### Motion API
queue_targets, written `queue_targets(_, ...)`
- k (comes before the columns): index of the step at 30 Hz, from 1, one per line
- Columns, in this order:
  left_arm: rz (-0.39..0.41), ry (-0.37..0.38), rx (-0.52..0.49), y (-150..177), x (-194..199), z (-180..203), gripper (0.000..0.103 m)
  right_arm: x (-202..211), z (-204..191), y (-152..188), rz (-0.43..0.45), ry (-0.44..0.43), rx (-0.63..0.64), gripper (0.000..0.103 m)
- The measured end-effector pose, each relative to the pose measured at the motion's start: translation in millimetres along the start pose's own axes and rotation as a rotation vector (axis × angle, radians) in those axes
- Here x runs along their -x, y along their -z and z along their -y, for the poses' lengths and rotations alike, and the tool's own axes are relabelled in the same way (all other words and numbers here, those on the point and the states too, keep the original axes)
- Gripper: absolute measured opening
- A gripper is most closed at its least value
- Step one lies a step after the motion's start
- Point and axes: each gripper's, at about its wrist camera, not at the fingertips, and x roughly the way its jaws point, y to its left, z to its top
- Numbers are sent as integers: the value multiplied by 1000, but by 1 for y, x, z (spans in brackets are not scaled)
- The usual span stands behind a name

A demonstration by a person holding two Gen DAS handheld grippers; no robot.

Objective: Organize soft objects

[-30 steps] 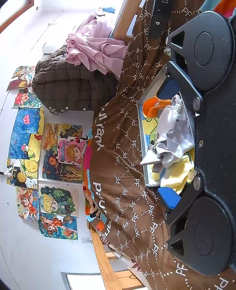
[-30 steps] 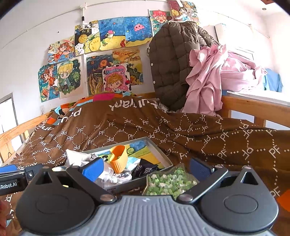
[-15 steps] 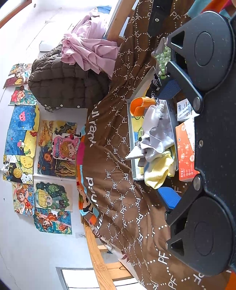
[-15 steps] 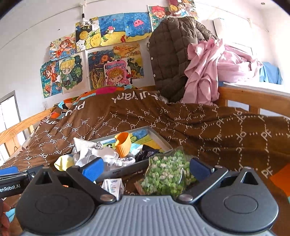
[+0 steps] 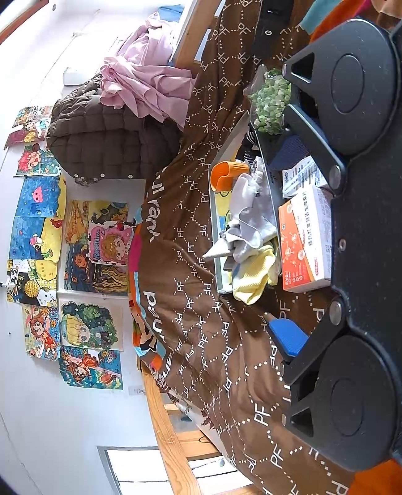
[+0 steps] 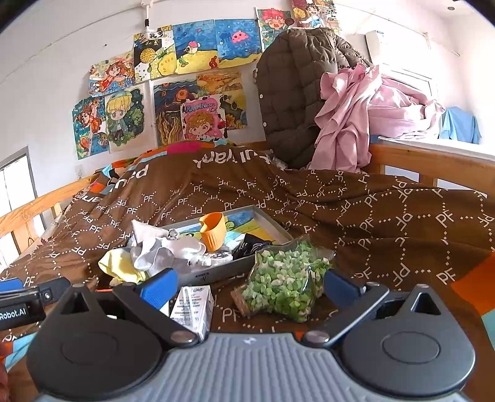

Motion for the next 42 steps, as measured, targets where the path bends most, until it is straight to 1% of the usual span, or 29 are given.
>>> queue_targets(8,-21,-20,7,7,6,-6,102,9,-2,10,-9,26,13,103)
queue_targets(12,-27,-24,8,11,9,-7,102,10,0,17,-9,-2,-4,103)
queue_targets(17,-14,-9,37,19,11,-13,102,9,1,22,-23,1,-8,103)
queue_targets(21,-16,-12,55,28,12,-16,102,11,-2,26,-31,16,22,103)
queue_targets(26,-4,-15,44,33,15,-15,102,14,-3,30,-55,9,23,103)
queue_targets(28,-9,-5,41,36,17,-14,102,12,-2,31,-69,-3,20,103)
queue_targets(30,-19,3,42,42,19,-13,102,11,-3,32,-75,3,25,103)
queue_targets(32,-44,5,30,47,17,-10,102,11,-3,33,-75,7,26,103)
queue_targets(34,-56,-1,17,48,15,-8,102,11,-2,33,-75,8,24,103)
queue_targets(42,-70,-43,29,50,14,-12,102,10,-2,33,-86,12,31,103)
